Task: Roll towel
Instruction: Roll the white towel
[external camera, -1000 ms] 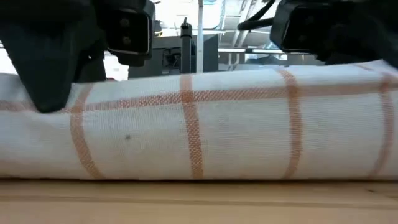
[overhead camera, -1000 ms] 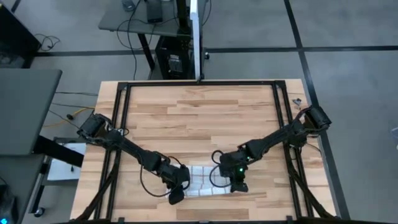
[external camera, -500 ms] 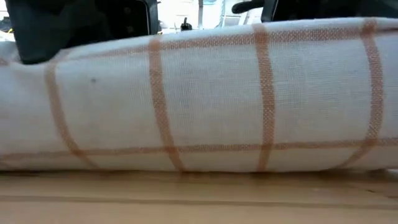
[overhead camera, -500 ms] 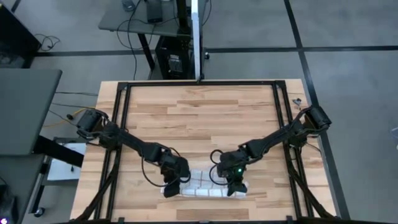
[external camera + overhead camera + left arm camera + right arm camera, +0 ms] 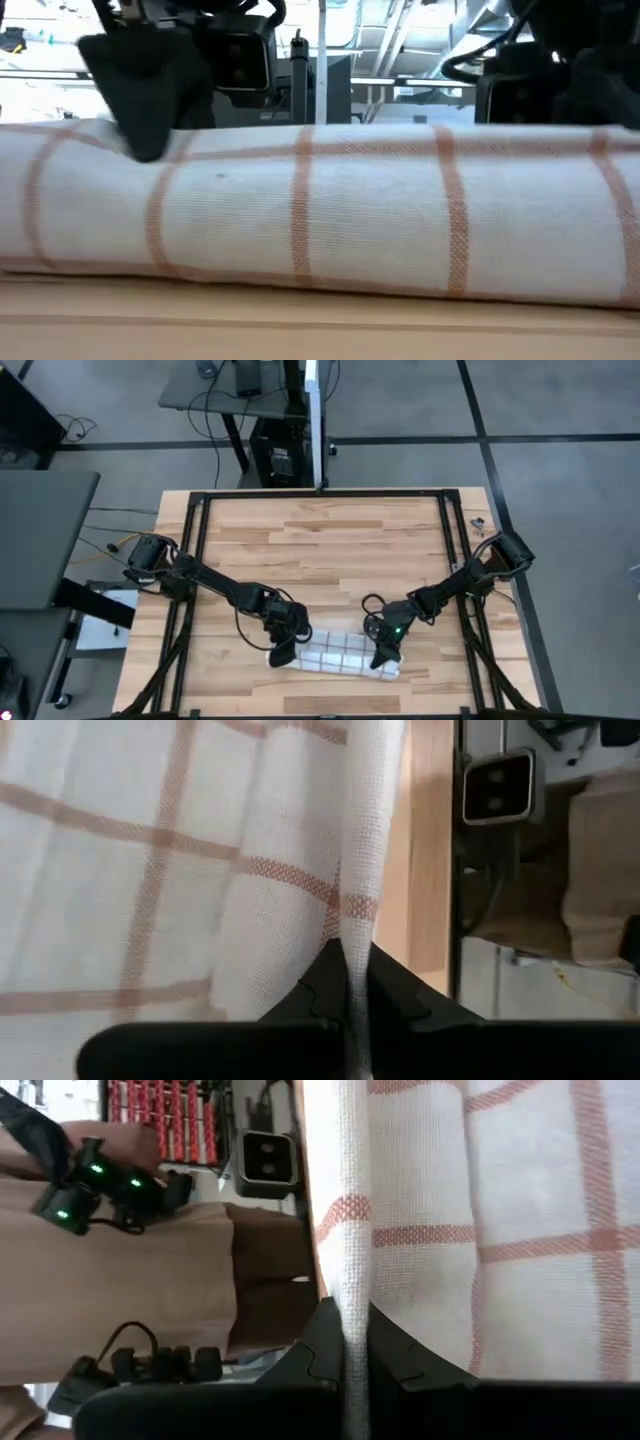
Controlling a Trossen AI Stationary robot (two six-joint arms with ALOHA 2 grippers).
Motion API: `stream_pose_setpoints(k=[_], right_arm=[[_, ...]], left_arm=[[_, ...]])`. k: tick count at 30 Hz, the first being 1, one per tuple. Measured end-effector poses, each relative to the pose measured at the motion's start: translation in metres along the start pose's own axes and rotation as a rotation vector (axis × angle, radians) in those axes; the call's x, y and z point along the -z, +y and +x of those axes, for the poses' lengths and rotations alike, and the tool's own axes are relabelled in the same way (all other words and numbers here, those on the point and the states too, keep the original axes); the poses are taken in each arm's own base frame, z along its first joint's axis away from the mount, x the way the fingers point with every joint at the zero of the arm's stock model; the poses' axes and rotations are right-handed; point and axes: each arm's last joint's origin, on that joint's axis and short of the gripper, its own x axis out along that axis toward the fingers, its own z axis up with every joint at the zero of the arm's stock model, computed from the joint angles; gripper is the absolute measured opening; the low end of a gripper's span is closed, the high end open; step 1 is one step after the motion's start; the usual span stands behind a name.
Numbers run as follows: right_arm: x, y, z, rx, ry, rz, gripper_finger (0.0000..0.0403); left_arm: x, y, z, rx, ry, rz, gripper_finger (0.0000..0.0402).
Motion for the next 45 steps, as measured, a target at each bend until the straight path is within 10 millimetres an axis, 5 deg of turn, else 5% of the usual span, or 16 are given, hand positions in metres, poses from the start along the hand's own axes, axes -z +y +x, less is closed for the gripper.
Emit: stream_pose_setpoints(k=[8, 20, 30, 40, 45], right_arm=[[0.008, -0.012, -0.002, 0.081, -0.021, 0.052, 0.0000], [0.007, -0.016, -0.004, 0.132, -0.053, 0.112, 0.0014], [-0.006, -0.017, -0.021, 0.058, 0.012, 0.180, 0.0104], [-0.030, 0.025, -0.066, -0.112, -0.167, 0.081, 0.0116], [-0.031, 0.035, -0.073, -0.106, -0.236, 0.069, 0.0116]], left_arm=[[-0.001, 0.012, -0.003, -0.194, -0.063, -0.007, 0.0000], [0.007, 0.005, 0.001, -0.207, -0.028, -0.004, 0.0004], [0.020, 0.012, 0.001, -0.320, 0.062, -0.056, 0.0081], [0.020, 0.012, 0.001, -0.326, 0.067, -0.050, 0.0087], [0.020, 0.012, 0.000, -0.326, 0.065, -0.044, 0.0087]])
